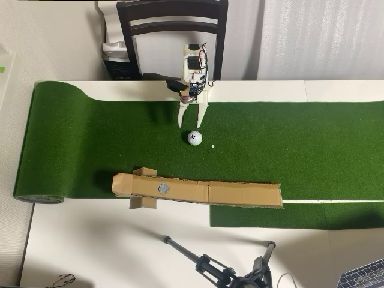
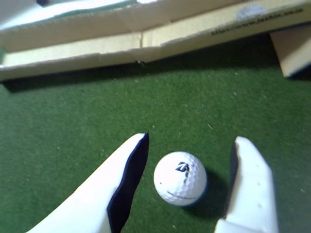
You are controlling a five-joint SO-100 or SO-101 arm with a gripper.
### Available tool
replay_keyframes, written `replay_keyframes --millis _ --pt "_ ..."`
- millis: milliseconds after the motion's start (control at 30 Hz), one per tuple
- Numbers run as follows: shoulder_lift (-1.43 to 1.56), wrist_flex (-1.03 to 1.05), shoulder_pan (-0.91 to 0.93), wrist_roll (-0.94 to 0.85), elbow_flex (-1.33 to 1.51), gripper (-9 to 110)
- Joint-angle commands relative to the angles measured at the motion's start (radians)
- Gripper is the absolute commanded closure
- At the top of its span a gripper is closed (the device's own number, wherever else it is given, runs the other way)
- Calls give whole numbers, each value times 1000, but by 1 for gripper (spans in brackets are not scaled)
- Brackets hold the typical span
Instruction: Pick up the golf ball and place it on the gray mark at the back.
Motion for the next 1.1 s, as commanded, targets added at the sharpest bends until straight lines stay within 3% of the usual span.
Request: replay_keyframes --millis 0,300,567,1067 --pt "51 -2 11 -11 -80 73" --pt "-221 160 0 -9 -291 73" --pt "-499 155 -35 -9 -321 73" --pt "-591 120 -78 -8 -364 70"
